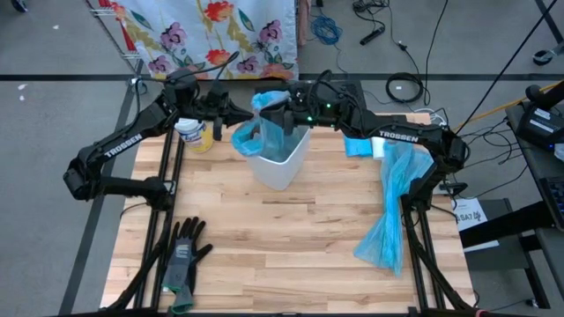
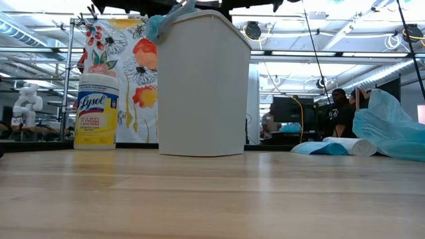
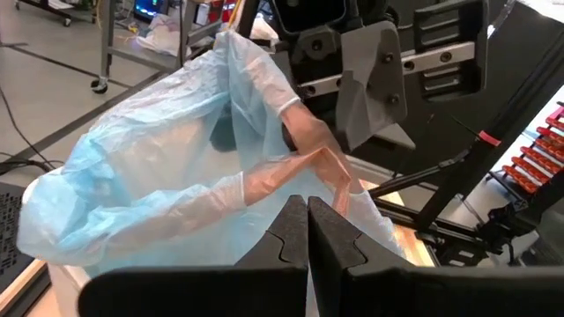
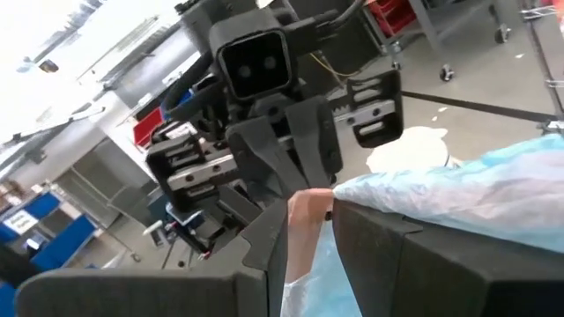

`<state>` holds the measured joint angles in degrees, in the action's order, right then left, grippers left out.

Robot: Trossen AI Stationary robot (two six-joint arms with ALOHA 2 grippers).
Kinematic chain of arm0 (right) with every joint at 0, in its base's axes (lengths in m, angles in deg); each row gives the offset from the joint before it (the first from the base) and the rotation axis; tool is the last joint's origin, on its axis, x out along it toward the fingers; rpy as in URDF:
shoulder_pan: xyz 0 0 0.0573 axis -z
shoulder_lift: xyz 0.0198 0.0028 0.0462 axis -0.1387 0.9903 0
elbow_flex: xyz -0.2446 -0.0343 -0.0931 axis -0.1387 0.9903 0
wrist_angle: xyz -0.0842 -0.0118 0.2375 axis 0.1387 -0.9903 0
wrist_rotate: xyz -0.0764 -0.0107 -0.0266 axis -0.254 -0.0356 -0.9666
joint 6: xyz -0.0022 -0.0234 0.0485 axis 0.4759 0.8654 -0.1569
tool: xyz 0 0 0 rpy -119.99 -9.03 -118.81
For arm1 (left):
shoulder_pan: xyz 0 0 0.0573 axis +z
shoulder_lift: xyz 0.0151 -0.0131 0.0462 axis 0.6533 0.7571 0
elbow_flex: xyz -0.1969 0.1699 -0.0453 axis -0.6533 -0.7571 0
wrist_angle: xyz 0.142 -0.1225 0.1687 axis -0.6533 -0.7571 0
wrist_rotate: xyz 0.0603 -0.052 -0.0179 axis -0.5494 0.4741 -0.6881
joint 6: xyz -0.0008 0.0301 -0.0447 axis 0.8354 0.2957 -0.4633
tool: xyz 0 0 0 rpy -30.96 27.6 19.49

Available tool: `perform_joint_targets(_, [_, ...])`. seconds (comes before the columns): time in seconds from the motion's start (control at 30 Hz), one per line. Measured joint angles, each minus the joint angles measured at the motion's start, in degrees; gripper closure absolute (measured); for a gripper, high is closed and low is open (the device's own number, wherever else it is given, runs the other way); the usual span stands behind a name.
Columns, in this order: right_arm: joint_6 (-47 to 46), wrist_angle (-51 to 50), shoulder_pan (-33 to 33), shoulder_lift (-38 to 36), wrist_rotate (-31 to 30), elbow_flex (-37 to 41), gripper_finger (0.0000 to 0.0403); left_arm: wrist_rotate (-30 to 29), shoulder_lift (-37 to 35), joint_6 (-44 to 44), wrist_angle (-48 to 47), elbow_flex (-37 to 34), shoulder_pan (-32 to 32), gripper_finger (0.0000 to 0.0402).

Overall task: Place trash/remove bag and relplace
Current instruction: Close the trash bag

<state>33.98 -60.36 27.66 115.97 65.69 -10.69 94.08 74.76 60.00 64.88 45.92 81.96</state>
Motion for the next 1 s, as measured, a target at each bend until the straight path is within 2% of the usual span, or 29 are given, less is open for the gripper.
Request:
perform_joint_targets(0.27, [-1.89,-0.02,-0.23,0.01,-0.14,0.0,0.0318,-1.07,0.0,-0.05,0.27,0.0,-1.19,0.0402])
perform_joint_targets(0.53, [-1.97,0.01,-0.29,1.05,0.1,0.0,0.0318,-4.3,0.27,-0.15,1.01,0.04,-3.21,0.0402])
perform_joint_targets(0.87, [-0.28,0.0,-0.29,1.28,0.13,0.0,0.0319,-11.3,0.37,-0.15,1.07,0.04,-5.61,0.0402])
perform_joint_targets(1.0, [-0.03,-0.02,-0.29,1.28,-0.07,0.0,0.0335,-11.75,0.37,-0.16,1.99,0.04,-6.46,0.0402])
